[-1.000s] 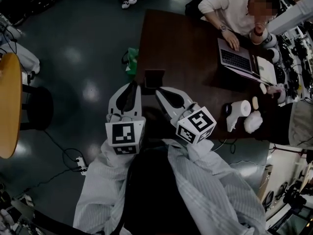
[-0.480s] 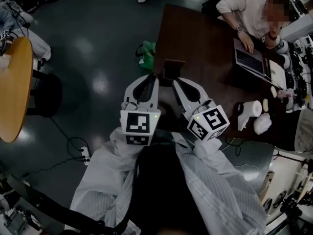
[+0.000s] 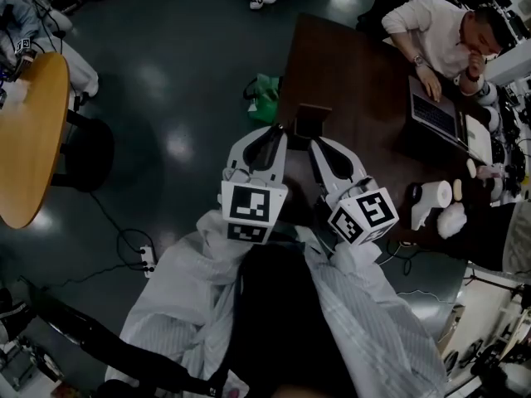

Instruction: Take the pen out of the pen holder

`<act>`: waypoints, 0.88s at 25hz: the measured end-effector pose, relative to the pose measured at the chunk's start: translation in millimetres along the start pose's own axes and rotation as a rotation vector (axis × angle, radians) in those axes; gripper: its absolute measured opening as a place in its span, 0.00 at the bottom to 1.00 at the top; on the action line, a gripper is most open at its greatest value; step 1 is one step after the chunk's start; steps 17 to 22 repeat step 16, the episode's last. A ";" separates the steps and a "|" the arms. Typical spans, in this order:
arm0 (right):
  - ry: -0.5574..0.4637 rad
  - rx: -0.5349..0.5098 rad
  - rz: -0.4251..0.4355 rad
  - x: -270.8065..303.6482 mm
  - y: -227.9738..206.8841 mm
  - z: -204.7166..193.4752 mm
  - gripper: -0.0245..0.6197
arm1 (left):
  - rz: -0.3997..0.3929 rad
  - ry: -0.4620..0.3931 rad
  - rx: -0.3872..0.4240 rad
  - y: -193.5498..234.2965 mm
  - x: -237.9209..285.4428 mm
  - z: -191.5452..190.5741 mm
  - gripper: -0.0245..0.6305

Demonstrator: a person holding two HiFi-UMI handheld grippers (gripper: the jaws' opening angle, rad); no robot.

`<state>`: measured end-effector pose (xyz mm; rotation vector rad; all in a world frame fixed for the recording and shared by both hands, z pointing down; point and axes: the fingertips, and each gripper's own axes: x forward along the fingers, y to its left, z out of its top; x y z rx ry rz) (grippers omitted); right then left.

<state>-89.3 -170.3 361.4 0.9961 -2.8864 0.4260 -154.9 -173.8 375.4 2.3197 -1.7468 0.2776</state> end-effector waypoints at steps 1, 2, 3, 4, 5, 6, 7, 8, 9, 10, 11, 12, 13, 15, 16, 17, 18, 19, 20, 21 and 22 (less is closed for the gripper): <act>-0.001 0.001 -0.003 -0.2 -0.8 0.3 0.04 | -0.003 -0.001 -0.002 -0.3 1.3 0.1 0.12; -0.002 0.002 -0.006 -0.1 -1.5 0.5 0.04 | -0.006 0.000 -0.002 -0.3 2.6 0.1 0.12; -0.002 0.004 -0.007 0.6 -2.2 0.5 0.04 | -0.009 0.003 -0.001 0.2 3.7 0.0 0.12; -0.001 0.005 -0.008 1.9 -2.9 0.2 0.04 | -0.010 0.006 0.000 1.5 4.6 -0.2 0.12; 0.000 0.007 -0.009 3.6 -3.5 -0.4 0.04 | -0.011 0.008 0.000 3.3 5.3 -0.4 0.12; 0.003 0.009 -0.011 5.2 -4.2 -1.0 0.04 | -0.010 0.009 -0.001 5.2 6.0 -0.7 0.12; 0.004 0.010 -0.013 6.2 -5.1 -1.3 0.04 | -0.011 0.009 -0.003 6.6 6.9 -0.8 0.12; 0.005 0.010 -0.016 6.8 -6.2 -1.2 0.04 | -0.013 0.008 -0.006 7.2 8.2 -0.8 0.12; 0.006 0.010 -0.019 7.3 -7.1 -0.8 0.04 | -0.018 0.008 -0.009 7.5 9.5 -0.6 0.12; 0.006 0.009 -0.020 7.9 -7.6 -0.8 0.04 | -0.022 0.008 -0.009 7.7 10.5 -0.7 0.12; 0.008 0.009 -0.021 8.4 -7.9 -1.3 0.04 | -0.026 0.010 -0.009 7.7 11.0 -1.1 0.12; 0.009 0.011 -0.021 8.7 -8.0 -2.3 0.04 | -0.029 0.012 -0.008 7.4 11.2 -1.8 0.12; 0.011 0.013 -0.022 8.6 -8.0 -3.5 0.04 | -0.033 0.013 -0.008 6.7 11.3 -2.8 0.12; 0.016 0.014 -0.026 8.0 -8.2 -6.7 0.04 | -0.042 0.016 -0.005 4.9 11.6 -4.8 0.12; 0.018 0.015 -0.027 7.6 -8.4 -8.3 0.04 | -0.046 0.017 -0.004 4.0 11.9 -5.8 0.12; 0.018 0.015 -0.027 7.6 -8.4 -8.3 0.04 | -0.046 0.017 -0.004 4.0 11.9 -5.8 0.12; 0.018 0.015 -0.027 7.6 -8.4 -8.3 0.04 | -0.046 0.017 -0.004 4.0 11.9 -5.8 0.12; 0.018 0.015 -0.027 7.6 -8.4 -8.3 0.04 | -0.046 0.017 -0.004 4.0 11.9 -5.8 0.12; 0.018 0.015 -0.027 7.6 -8.4 -8.3 0.04 | -0.046 0.017 -0.004 4.0 11.9 -5.8 0.12; 0.018 0.015 -0.027 7.6 -8.4 -8.3 0.04 | -0.046 0.017 -0.004 4.0 11.9 -5.8 0.12; 0.018 0.015 -0.027 7.6 -8.4 -8.3 0.04 | -0.046 0.017 -0.004 4.0 11.9 -5.8 0.12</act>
